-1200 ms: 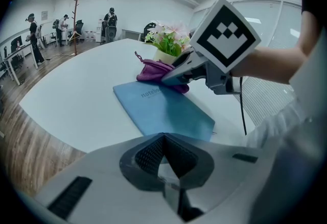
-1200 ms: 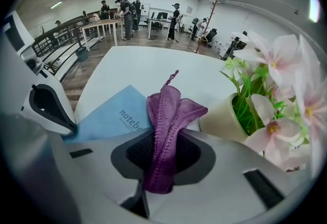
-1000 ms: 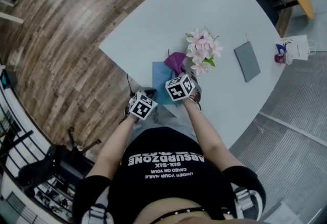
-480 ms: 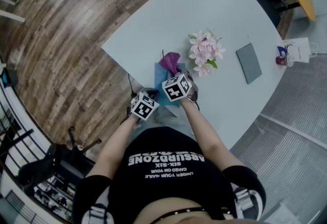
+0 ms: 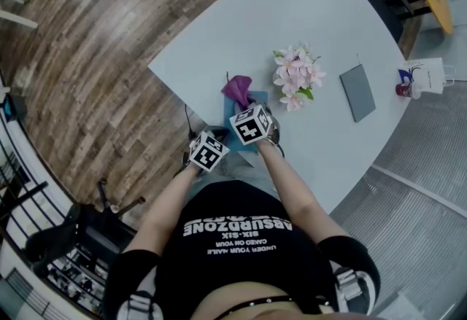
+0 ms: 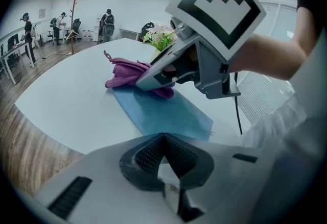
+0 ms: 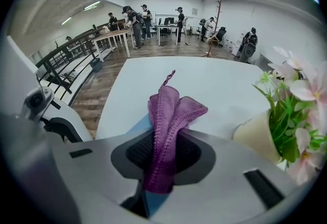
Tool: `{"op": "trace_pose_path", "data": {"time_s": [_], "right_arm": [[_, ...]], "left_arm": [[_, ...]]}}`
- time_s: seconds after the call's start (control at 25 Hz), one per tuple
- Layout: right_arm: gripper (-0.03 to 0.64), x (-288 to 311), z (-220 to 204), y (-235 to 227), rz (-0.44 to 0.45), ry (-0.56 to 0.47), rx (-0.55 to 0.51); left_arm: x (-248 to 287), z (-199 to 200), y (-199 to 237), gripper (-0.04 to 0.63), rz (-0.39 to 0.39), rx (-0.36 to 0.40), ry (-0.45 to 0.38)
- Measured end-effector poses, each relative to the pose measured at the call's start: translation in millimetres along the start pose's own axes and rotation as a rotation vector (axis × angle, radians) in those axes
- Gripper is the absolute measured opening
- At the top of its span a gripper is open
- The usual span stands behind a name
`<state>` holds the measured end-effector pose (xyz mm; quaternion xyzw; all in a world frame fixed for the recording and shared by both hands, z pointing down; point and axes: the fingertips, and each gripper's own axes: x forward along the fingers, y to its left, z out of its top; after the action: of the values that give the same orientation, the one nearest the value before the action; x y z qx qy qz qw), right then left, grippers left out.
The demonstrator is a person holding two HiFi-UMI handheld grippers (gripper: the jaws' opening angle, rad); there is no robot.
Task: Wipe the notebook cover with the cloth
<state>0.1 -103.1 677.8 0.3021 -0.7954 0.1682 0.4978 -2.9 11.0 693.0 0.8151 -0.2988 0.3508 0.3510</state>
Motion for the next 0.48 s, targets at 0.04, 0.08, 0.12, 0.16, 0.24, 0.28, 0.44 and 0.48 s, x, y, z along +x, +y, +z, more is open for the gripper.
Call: {"op": "trace_pose_path", "data": {"time_s": [0.04, 0.08, 0.12, 0.16, 0.24, 0.28, 0.44, 0.48], "right_arm": [[0.09, 0.0, 0.9, 2.0, 0.014, -0.005, 0.004], [0.091, 0.3, 1.7, 4.2, 0.028, -0.011, 0.009], [0.091, 0.9, 2.4, 6.3, 0.043, -0.016, 0.013], [0.091, 1.7, 3.2, 8.0, 0.057, -0.021, 0.017], [0.091, 2.1, 5.4, 11.1, 0.081, -0.03, 0.024], [0.091, 2.0, 6.4, 13.1, 0.092, -0.033, 0.026], [0.091, 2.5, 8.4, 24.3, 0.135, -0.042, 0.041], [0.091, 2.7, 9.5, 26.5, 0.142, -0.045, 0.041]], "left_arm": [[0.3, -0.2, 0.0, 0.015, -0.002, -0.001, 0.0], [0.7, -0.6, 0.1, 0.015, -0.004, -0.001, 0.001], [1.0, -0.8, 0.4, 0.015, -0.005, 0.0, 0.001], [1.4, -0.8, 0.6, 0.015, -0.006, 0.001, 0.001], [1.6, -0.5, 0.8, 0.015, -0.007, 0.002, 0.002], [1.4, -0.6, 0.6, 0.015, -0.008, 0.002, 0.002], [0.3, -1.2, 0.5, 0.015, -0.009, 0.003, 0.001], [0.2, -1.1, 0.8, 0.015, -0.01, 0.002, 0.0]]}}
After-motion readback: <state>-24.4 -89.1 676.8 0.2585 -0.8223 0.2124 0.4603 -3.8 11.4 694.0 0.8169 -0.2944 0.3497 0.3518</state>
